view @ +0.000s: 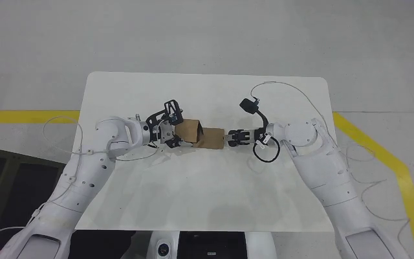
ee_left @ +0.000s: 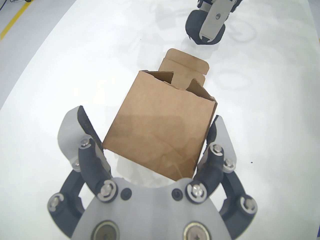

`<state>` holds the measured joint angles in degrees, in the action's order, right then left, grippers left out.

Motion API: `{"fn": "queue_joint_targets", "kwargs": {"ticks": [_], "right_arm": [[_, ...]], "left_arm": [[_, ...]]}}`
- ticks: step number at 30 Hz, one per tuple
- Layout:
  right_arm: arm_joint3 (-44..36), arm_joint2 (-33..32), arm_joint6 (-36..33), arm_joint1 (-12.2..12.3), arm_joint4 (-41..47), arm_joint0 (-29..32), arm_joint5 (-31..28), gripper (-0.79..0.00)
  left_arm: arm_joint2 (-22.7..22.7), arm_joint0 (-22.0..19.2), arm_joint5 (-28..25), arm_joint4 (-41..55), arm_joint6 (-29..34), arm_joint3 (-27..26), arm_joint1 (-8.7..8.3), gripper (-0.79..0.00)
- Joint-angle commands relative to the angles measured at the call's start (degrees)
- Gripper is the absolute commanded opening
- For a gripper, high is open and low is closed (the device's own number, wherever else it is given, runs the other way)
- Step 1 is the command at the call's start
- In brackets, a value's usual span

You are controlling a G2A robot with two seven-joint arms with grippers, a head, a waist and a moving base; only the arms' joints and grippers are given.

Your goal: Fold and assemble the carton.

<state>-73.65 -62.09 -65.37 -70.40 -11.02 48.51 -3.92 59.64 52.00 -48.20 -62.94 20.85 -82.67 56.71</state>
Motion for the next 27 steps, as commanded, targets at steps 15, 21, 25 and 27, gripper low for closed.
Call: {"fn": "queue_joint_targets", "kwargs": {"ticks": [15, 21, 25, 27], "right_arm": [[9.4, 6.6, 1.7, -2.1, 3.7, -5.2, -3.6, -0.514], [12.6, 8.6, 2.2, -3.2, 8.5, -6.6, -6.3, -0.517], [14.1, 9.4, 2.4, -3.8, 10.0, -7.8, -8.0, -0.508], [13.9, 9.3, 2.6, -3.9, 11.0, -8.1, -8.9, -0.502]], "left_arm": [[0.1, 0.0, 0.0, 0.1, 0.1, 0.1, 0.07, 0.000], [0.2, 0.0, 0.0, 0.1, 0.1, 0.1, 0.08, 0.000], [0.3, 0.0, 0.0, 0.1, 0.1, 0.1, 0.09, 0.000], [0.3, 0.0, 0.0, 0.1, 0.1, 0.1, 0.09, 0.000]]}}
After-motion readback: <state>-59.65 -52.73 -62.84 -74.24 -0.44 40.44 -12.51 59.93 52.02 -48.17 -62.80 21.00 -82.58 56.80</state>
